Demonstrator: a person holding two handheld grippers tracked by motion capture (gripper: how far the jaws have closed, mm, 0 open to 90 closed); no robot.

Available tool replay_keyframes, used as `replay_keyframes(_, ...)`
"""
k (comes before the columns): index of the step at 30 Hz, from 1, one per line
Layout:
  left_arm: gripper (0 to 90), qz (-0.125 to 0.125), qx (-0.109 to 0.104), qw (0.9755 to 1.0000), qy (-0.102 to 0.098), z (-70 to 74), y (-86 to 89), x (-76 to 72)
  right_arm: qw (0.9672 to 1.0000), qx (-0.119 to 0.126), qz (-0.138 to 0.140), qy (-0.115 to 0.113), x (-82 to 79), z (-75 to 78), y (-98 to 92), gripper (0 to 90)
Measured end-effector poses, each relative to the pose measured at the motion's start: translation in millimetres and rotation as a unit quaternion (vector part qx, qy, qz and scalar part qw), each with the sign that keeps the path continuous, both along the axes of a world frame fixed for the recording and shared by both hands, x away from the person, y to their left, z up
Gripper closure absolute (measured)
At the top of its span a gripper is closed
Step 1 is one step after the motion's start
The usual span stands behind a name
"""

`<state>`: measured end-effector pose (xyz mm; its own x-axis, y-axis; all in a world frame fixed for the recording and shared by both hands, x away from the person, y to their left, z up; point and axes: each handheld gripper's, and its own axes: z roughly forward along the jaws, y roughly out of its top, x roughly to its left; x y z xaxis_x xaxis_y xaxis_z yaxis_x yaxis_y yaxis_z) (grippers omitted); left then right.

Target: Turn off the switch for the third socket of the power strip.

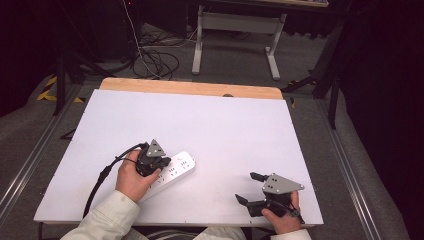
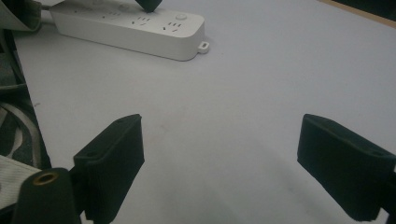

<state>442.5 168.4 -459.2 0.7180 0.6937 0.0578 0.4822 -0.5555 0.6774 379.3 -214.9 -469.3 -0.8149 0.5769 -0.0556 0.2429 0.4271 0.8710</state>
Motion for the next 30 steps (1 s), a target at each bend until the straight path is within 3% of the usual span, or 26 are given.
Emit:
replay_keyframes(8,90.0,0.001,-0.007,1.0,0.004,-0.6,0.9,0.3,1.0,-0.001,0.0,0.0,0.2,-0.5,0.4,14.9)
replay_keyframes(11,90.0,-0.001,-0.023,0.9996,0.016,-2.1,1.8,2.3,1.0,-0.001,0.0,0.0,0.3,-0.6,0.5,14.9)
replay_keyframes(15,90.0,-0.002,-0.018,0.9998,0.012,-2.0,1.0,1.6,1.0,-0.001,0.0,0.0,0.2,-0.6,0.2,15.0)
replay_keyframes(18,90.0,-0.004,-0.029,0.9994,0.02,-1.4,3.8,3.4,1.0,0.0,0.0,0.001,0.2,-0.7,0.0,14.9)
replay_keyframes(20,90.0,0.0,-0.053,0.9985,0.014,-1.1,8.7,2.9,1.0,0.0,-0.001,0.0,0.2,-0.5,-0.5,14.9)
replay_keyframes(22,90.0,0.004,-0.056,0.9983,0.017,0.4,14.6,3.2,1.0,-0.001,-0.001,-0.001,0.4,-0.5,-1.3,14.9)
replay_keyframes(26,90.0,0.007,-0.107,0.9943,-0.003,15.0,26.8,-3.1,1.0,0.0,-0.002,-0.001,0.8,-0.5,-2.2,14.9)
replay_keyframes(30,90.0,-0.001,-0.096,0.9953,-0.01,20.0,23.9,-8.1,1.0,0.0,0.0,-0.002,0.0,-0.2,-1.6,14.9)
